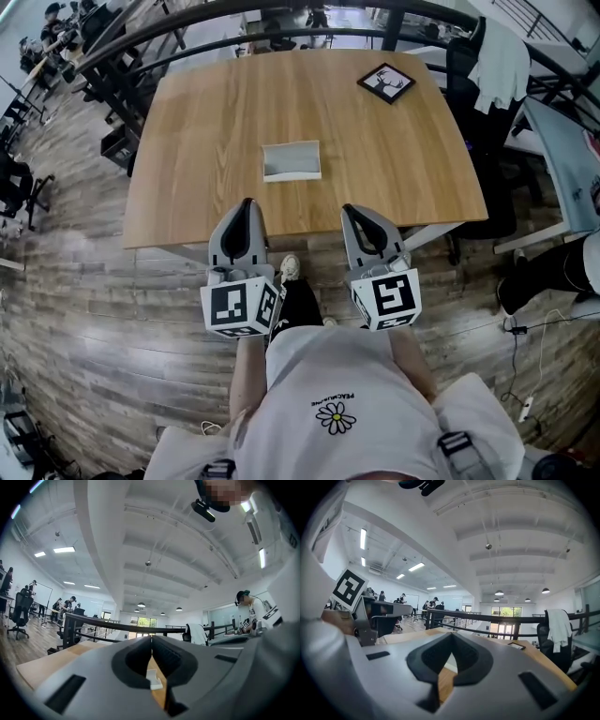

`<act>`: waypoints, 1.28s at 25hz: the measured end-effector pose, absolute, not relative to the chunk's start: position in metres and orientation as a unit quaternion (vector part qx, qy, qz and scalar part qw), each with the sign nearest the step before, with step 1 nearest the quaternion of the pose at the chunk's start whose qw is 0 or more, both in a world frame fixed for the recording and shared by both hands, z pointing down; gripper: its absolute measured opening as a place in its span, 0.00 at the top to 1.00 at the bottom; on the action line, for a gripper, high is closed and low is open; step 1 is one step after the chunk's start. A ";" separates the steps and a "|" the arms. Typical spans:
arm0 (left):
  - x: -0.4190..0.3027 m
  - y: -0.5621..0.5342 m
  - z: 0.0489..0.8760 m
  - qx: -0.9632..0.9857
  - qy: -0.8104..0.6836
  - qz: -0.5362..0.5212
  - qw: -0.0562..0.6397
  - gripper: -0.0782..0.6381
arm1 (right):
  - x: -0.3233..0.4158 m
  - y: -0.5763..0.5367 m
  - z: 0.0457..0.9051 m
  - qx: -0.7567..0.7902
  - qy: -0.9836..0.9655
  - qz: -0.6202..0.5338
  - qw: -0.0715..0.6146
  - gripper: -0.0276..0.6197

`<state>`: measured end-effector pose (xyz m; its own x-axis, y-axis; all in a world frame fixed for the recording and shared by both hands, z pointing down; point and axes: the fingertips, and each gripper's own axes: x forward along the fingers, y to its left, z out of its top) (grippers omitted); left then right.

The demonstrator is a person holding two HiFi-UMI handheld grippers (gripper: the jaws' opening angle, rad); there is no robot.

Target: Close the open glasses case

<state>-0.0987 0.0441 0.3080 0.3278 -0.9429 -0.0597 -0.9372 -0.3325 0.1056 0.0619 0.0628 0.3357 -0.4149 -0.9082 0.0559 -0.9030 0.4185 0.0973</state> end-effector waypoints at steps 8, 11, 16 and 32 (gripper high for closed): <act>-0.109 -0.061 0.300 0.834 -0.547 -0.064 0.025 0.87 | 0.049 -0.034 0.313 0.568 -0.821 -0.048 0.038 0.95; -0.112 -0.103 0.296 0.844 -0.531 -0.067 0.032 0.87 | 0.044 -0.075 0.304 0.582 -0.811 -0.048 0.038 0.95; -0.118 -0.169 0.303 0.855 -0.515 -0.036 0.045 0.87 | 0.019 -0.134 0.297 0.576 -0.812 -0.061 0.074 0.95; -0.109 -0.233 0.320 0.844 -0.529 -0.011 0.085 0.86 | 0.040 -0.215 0.303 0.588 -0.806 -0.038 0.057 0.95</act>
<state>-0.1089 -0.2327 0.3200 0.4394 -0.8955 0.0715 -0.8916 -0.4251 0.1560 0.0399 -0.2153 0.3033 -0.3021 -0.9521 0.0478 -0.9433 0.3058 0.1289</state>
